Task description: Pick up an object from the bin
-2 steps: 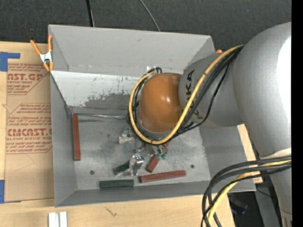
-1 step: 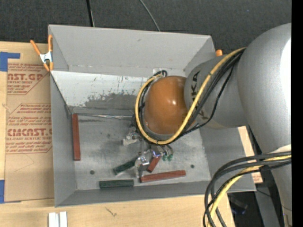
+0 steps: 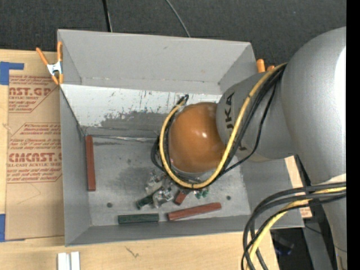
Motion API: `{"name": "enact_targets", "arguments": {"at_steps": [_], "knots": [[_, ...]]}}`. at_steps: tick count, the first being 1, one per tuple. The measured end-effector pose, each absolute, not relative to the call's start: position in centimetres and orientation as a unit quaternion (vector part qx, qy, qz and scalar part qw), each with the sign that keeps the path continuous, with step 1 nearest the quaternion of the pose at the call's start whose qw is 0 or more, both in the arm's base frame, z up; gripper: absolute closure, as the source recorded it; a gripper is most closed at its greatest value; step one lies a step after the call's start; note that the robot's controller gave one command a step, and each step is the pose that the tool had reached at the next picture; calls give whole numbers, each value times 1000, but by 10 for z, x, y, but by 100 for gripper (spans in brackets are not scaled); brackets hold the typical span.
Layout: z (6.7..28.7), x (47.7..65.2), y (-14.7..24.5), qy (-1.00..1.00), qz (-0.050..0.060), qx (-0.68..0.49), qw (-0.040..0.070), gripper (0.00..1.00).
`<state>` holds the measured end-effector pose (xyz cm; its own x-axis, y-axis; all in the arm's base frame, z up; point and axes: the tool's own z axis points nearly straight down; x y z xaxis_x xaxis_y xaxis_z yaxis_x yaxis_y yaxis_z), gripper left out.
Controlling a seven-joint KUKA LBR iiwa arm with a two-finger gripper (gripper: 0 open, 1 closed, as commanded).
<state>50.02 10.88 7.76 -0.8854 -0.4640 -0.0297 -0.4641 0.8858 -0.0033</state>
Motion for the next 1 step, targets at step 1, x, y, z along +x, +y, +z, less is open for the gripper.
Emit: {"name": "enact_targets", "arguments": {"at_steps": [1], "knots": [[78,500,109,971,2,-239,15,100]]}}
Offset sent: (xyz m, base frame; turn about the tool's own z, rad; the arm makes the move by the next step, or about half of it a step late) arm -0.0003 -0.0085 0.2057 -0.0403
